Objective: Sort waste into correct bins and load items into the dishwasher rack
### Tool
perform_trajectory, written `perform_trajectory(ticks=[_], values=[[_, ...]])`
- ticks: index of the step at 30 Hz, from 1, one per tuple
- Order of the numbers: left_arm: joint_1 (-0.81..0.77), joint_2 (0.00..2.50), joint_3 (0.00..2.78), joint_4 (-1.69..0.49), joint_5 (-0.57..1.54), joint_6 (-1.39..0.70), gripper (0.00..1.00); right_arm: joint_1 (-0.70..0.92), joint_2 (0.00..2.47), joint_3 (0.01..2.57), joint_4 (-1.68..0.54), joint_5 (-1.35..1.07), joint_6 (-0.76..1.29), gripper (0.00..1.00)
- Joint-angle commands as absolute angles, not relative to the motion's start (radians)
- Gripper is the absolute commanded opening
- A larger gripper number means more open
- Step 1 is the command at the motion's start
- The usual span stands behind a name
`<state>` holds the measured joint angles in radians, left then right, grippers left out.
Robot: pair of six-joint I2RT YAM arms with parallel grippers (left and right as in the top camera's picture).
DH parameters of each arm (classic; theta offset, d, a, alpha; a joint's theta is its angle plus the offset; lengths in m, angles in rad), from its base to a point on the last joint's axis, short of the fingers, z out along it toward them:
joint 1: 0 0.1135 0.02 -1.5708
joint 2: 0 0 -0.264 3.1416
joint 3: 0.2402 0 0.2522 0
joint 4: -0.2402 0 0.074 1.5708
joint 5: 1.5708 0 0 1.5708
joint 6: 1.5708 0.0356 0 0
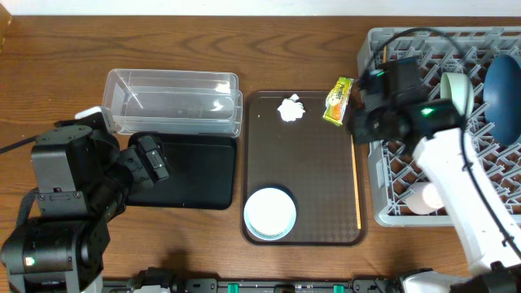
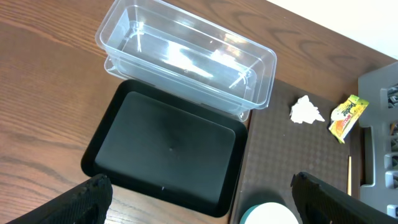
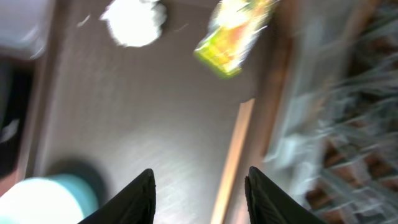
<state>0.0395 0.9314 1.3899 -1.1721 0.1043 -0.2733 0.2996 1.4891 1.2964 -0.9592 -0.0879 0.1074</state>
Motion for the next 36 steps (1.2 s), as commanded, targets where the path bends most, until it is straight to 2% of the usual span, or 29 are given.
perform_trajectory(ticks=[1, 5, 9, 16, 30, 33, 36], values=[[0.044, 0.929, 1.398, -1.174, 0.093, -0.274, 0.94, 0.418, 1.515, 1.260, -1.003, 0.028, 0.260, 0.45], [0.044, 0.929, 1.398, -1.174, 0.093, -0.274, 0.94, 0.514, 1.550, 1.161, -1.000, 0.203, 0.426, 0.44], [0.044, 0.929, 1.398, -1.174, 0.093, -0.274, 0.94, 0.521, 1.584, 1.049, -0.940, 0.272, 0.532, 0.41], [0.044, 0.929, 1.398, -1.174, 0.093, -0.274, 0.95, 0.495, 1.617, 0.919, -0.779, 0.249, 0.492, 0.40], [0.044, 0.929, 1.397, -1.174, 0.093, -0.274, 0.95, 0.490, 1.623, 0.788, -0.681, 0.239, 0.493, 0.35], [0.044, 0.929, 1.398, -1.174, 0.093, -0.274, 0.94, 0.490, 1.623, 0.779, -0.682, 0.231, 0.493, 0.32], [0.044, 0.929, 1.397, -1.174, 0.093, -0.274, 0.95, 0.490, 1.623, 0.761, -0.673, 0.200, 0.493, 0.16]])
